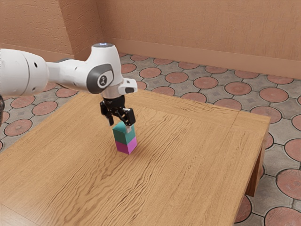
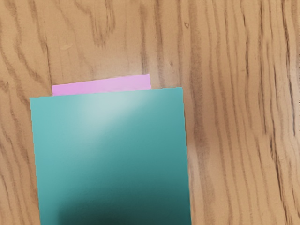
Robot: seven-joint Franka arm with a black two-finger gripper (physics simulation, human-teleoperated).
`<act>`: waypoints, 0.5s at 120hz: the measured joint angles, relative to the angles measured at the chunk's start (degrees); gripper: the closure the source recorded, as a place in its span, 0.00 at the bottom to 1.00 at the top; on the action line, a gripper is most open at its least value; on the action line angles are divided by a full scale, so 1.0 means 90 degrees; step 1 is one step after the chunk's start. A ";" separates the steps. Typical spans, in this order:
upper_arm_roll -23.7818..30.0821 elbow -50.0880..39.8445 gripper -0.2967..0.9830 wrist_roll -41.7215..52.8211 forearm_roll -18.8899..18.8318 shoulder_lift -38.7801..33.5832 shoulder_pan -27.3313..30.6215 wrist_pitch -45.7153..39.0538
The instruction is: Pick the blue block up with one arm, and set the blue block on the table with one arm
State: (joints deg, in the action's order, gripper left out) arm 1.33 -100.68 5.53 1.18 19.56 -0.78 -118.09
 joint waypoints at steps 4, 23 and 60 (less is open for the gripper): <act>-0.0001 0.0045 0.23 0.0011 -0.0001 0.0033 -0.0005 -0.0009; -0.0017 0.0311 0.23 0.0053 -0.0008 0.0301 -0.0036 -0.0015; -0.0030 0.0415 0.23 0.0108 -0.0009 0.0625 -0.0014 -0.0034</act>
State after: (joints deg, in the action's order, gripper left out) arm 1.06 -96.94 6.50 1.10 25.18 -0.91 -118.40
